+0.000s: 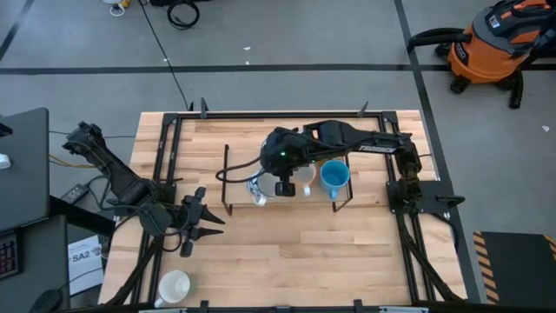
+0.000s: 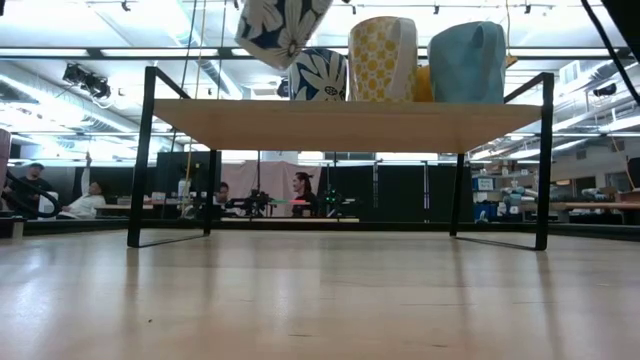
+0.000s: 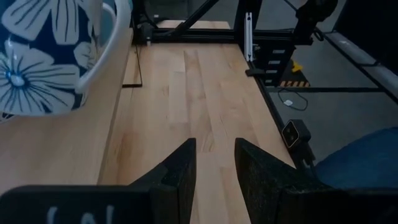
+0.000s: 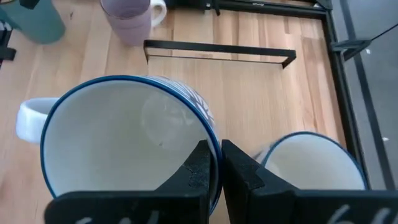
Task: Place coffee mugs
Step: Put the blue patterned mug on the shelf
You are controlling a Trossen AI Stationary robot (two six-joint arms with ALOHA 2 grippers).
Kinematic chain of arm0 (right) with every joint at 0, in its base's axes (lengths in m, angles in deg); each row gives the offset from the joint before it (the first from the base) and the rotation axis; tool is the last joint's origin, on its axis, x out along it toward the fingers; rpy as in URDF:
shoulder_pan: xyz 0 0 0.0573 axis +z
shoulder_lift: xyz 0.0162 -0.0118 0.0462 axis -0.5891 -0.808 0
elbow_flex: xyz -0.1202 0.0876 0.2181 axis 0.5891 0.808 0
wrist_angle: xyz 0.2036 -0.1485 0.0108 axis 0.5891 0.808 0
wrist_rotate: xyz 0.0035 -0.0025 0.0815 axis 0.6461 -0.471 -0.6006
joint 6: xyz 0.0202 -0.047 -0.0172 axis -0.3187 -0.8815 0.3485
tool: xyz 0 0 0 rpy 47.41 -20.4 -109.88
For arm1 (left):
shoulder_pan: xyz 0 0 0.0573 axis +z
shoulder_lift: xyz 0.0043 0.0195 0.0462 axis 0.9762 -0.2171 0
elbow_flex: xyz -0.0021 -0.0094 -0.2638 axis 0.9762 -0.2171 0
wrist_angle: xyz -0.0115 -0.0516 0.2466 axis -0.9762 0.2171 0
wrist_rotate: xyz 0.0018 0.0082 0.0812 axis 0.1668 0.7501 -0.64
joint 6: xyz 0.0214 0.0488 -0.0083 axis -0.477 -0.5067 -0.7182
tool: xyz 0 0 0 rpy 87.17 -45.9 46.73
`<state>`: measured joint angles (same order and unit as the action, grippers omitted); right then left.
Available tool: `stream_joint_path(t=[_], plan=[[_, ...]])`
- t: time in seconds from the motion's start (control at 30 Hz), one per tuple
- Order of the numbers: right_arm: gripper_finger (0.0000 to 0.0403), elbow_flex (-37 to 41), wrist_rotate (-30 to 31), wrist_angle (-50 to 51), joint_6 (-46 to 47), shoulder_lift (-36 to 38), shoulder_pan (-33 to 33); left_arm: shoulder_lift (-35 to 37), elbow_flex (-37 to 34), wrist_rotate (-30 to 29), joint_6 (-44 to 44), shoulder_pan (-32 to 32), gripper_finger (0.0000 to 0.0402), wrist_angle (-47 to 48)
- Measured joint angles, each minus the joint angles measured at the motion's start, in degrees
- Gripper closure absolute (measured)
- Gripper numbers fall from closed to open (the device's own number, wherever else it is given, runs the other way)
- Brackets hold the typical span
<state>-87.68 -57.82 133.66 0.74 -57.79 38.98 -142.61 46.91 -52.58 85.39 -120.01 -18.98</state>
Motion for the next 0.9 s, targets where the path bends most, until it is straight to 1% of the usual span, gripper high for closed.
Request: stream_joint_path(t=[0.33,0.53,0.9], plan=[[0.0377,0.0,-1.8,2.7,-0.2,-0.9,-0.8,0.0,0.0,0.0,0.0,0.0,0.0285,0.0],[0.0377,0.0,-1.8,4.4,-0.2,-0.8,-0.8,0.0,0.0,0.0,0.1,0.0,0.0285,0.0],[0.0377,6.4,-2.0,2.1,-0.1,-0.7,-0.8,0.0,0.0,0.0,0.1,0.0,0.0285,0.0]])
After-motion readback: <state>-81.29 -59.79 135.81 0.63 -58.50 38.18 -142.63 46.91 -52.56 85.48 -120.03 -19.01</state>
